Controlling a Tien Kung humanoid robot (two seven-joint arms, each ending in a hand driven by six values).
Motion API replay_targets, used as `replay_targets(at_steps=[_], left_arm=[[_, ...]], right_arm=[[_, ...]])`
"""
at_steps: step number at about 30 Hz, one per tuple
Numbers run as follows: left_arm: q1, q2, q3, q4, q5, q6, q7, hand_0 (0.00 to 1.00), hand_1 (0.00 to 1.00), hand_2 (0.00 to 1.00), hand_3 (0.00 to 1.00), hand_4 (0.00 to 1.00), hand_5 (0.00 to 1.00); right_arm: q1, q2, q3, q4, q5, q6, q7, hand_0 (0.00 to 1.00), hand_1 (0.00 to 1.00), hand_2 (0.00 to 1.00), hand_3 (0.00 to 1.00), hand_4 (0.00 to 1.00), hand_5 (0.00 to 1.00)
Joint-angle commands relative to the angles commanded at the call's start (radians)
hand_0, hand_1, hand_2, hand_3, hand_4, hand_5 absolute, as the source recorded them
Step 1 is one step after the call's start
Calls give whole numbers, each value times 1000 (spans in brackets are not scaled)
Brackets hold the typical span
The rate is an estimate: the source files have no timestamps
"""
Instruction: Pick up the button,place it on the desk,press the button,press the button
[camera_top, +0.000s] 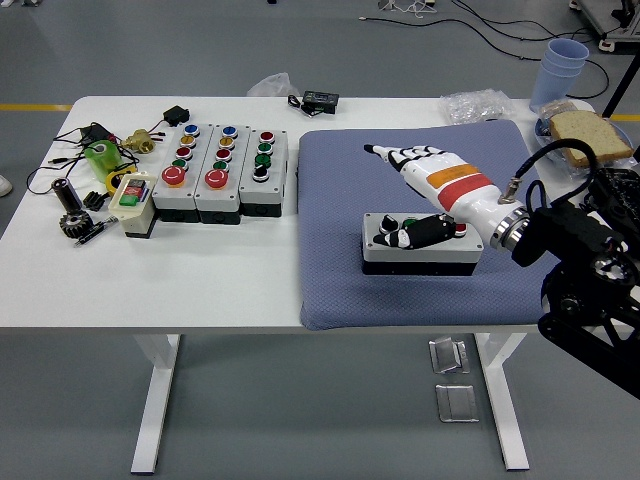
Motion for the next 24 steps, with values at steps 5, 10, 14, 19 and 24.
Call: replay_targets(at_steps=[5,10,14,19,24], left_arm=[[-2,0,-5,0,2,0,-1,538,421,424,421,256,466],[-9,0,-9,0,2,-1,-1,538,420,423,421,257,467],[-9,0,-10,0,6,-2,0,538,420,423,421,257,467],[-8,0,-4,0,5,-4,-1,537,420,423,421,256,468],[-6,0,-5,0,10,-4,0,538,421,423,421,256,467]], right_arm=[[-96,-37,100,68,102,1,2,240,104,351,858,782,384],[-182,-78,167,115,151,43,-37,106,2,217,748,739,364],[-212,-84,177,109,174,51,-87,106,2,217,748,739,364],[-237,-76,174,75,176,104,-164,138,2,228,666,605,2],[-243,-59,158,27,168,99,-192,98,2,194,732,400,2]])
